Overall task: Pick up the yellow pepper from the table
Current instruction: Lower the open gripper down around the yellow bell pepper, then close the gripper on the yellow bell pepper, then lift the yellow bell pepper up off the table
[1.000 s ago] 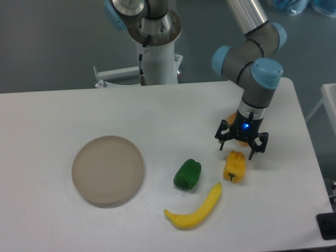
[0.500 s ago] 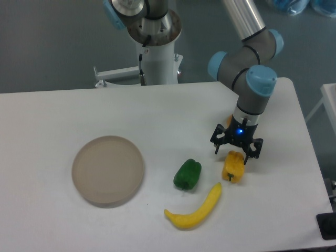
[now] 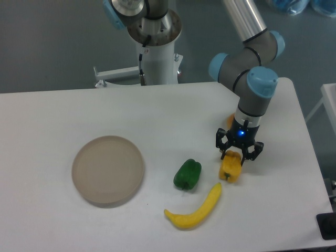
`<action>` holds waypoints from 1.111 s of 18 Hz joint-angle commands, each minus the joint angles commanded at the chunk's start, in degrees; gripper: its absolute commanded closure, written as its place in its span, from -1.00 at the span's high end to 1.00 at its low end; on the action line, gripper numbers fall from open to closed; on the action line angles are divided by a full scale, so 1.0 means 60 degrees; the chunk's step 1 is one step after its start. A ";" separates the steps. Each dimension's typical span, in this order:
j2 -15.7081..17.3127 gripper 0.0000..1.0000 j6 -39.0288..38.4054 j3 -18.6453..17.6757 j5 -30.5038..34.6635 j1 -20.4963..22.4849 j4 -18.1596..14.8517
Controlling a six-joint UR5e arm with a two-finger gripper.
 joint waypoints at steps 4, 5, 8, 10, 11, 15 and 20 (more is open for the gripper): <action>0.0044 -0.28 0.0000 0.0044 0.0000 0.0000 0.0000; 0.0073 -0.28 0.0000 0.0116 0.0000 0.0000 0.0000; 0.0132 -0.28 0.0044 0.0628 0.0174 0.0000 -0.0058; 0.0234 -0.28 0.0073 0.0980 0.0715 -0.0087 -0.0117; 0.0307 -0.28 0.0218 0.1025 0.0935 -0.0160 -0.0117; 0.0717 -0.28 0.1229 0.1143 0.1084 -0.0132 -0.0176; 0.0996 -0.29 0.2370 0.1230 0.1128 0.0073 -0.0570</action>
